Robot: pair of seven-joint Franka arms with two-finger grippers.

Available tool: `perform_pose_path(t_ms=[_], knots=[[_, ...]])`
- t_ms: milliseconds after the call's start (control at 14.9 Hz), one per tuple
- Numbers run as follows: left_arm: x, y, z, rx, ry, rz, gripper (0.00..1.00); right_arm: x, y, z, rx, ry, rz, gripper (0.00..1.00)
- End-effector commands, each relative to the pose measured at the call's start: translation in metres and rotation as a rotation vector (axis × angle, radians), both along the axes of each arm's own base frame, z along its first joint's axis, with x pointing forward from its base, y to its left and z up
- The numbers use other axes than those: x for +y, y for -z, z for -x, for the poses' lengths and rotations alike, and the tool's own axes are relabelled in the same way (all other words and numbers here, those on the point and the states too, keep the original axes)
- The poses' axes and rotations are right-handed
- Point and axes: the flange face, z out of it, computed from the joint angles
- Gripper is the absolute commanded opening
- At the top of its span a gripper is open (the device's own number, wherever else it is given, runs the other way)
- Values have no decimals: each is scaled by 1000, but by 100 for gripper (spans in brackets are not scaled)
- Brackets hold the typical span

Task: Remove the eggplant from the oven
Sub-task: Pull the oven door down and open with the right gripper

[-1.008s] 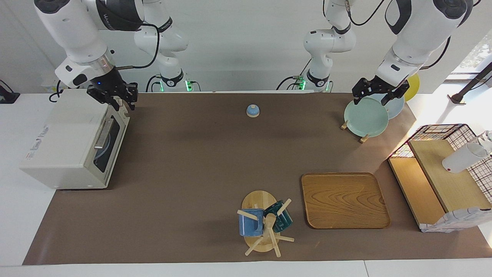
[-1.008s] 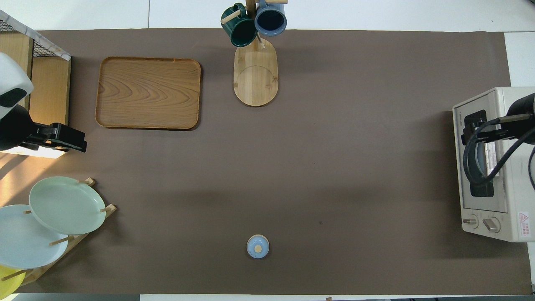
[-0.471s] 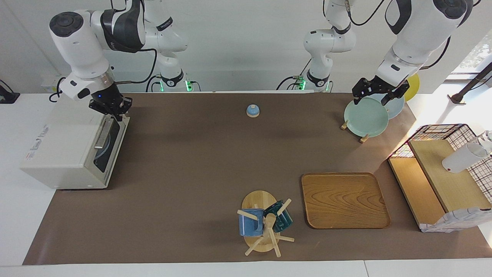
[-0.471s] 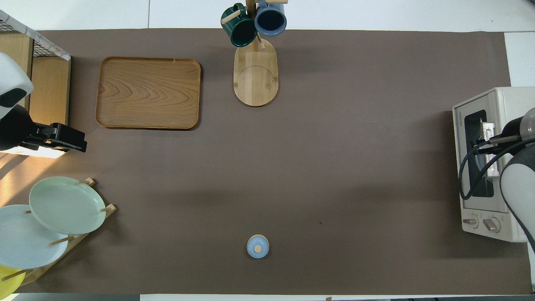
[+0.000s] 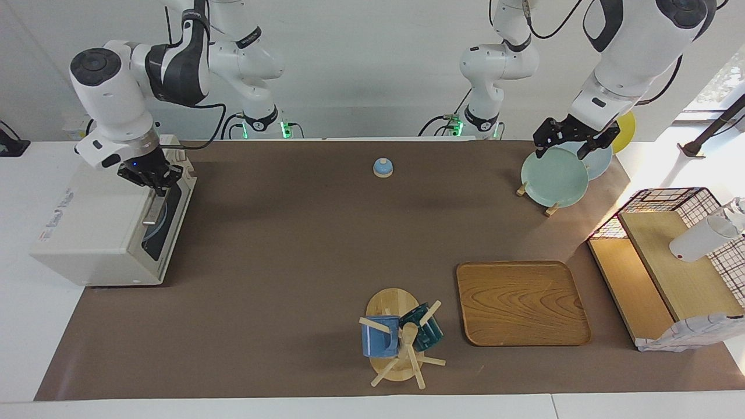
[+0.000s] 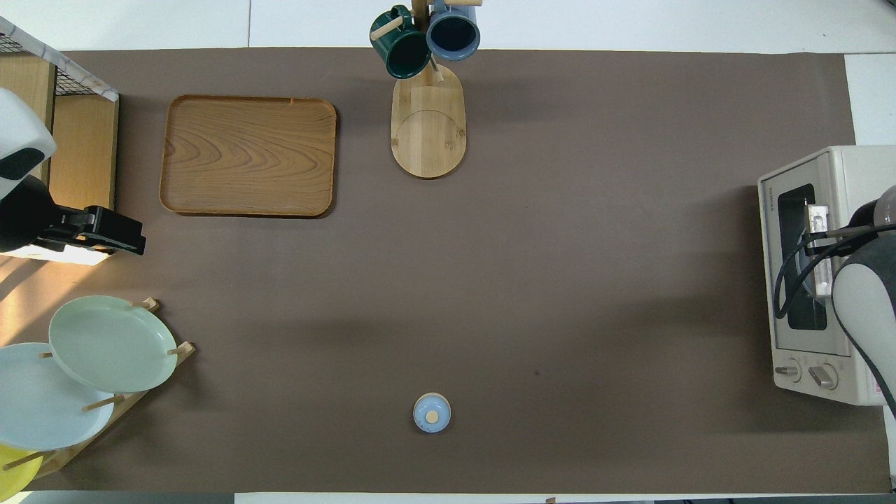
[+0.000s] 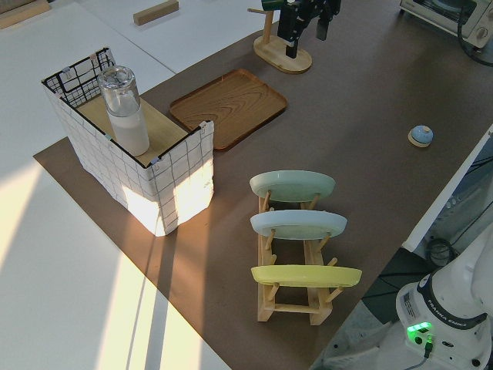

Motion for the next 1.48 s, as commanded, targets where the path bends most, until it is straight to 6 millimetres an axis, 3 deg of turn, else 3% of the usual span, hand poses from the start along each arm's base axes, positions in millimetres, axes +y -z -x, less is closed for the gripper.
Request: perform_pose_path(t_ms=[0, 538, 807, 941, 1277, 1412], knots=[[3, -5, 4, -6, 2, 13, 100, -11, 6, 3, 12, -41, 23, 0], [3, -5, 4, -6, 2, 13, 100, -10, 32, 8, 34, -67, 17, 0], [3, -5, 4, -6, 2, 13, 100, 2, 49, 9, 6, -80, 2, 0], [3, -5, 4, -6, 2, 13, 100, 16, 61, 7, -16, -109, -1, 0], [3, -5, 4, -5, 2, 13, 100, 69, 119, -16, -68, -71, -70, 0], [3, -5, 4, -5, 2, 13, 100, 77, 126, -14, -95, -74, -78, 0]])
